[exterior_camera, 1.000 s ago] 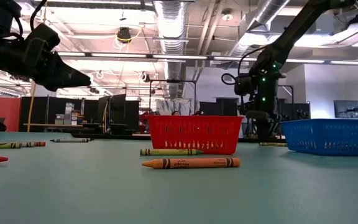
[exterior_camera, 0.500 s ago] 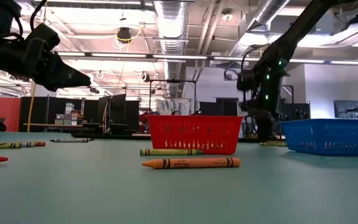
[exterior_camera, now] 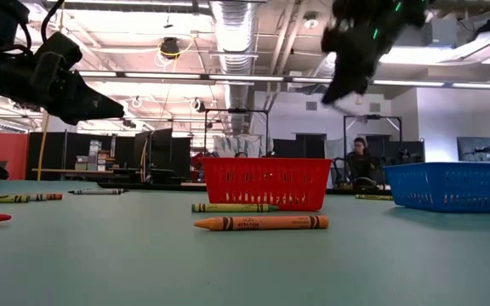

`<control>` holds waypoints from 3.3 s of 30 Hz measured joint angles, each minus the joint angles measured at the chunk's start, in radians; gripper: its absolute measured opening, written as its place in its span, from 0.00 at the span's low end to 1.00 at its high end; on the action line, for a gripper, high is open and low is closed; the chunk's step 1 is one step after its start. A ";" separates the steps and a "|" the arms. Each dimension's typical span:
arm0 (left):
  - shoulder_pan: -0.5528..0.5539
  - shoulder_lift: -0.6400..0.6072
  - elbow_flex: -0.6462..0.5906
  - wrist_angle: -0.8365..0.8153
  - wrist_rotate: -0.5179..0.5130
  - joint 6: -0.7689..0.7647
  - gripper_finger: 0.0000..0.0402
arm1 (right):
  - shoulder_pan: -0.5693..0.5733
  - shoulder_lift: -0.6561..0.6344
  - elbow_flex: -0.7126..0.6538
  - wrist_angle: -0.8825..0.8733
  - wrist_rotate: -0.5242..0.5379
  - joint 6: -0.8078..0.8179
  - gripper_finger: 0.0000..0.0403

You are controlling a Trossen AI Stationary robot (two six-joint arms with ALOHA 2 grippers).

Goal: Sort crayons
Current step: Put the black crayon into the yellow basket, then put the orange crayon into the blue basket

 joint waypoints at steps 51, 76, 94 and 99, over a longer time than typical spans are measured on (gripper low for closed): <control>0.000 0.000 0.000 0.000 0.000 -0.003 0.34 | 1.189 0.010 -0.301 0.008 0.483 1.470 0.02; 0.000 0.000 0.000 0.000 0.000 -0.003 0.34 | 1.188 -0.004 -0.301 -0.006 0.464 1.405 0.25; 0.000 0.000 0.000 0.001 0.000 0.001 0.34 | 0.958 -0.023 -0.188 0.182 0.581 0.694 0.25; 0.000 0.000 0.000 0.001 0.000 0.001 0.34 | 0.857 -0.023 -0.188 0.369 0.579 0.417 0.25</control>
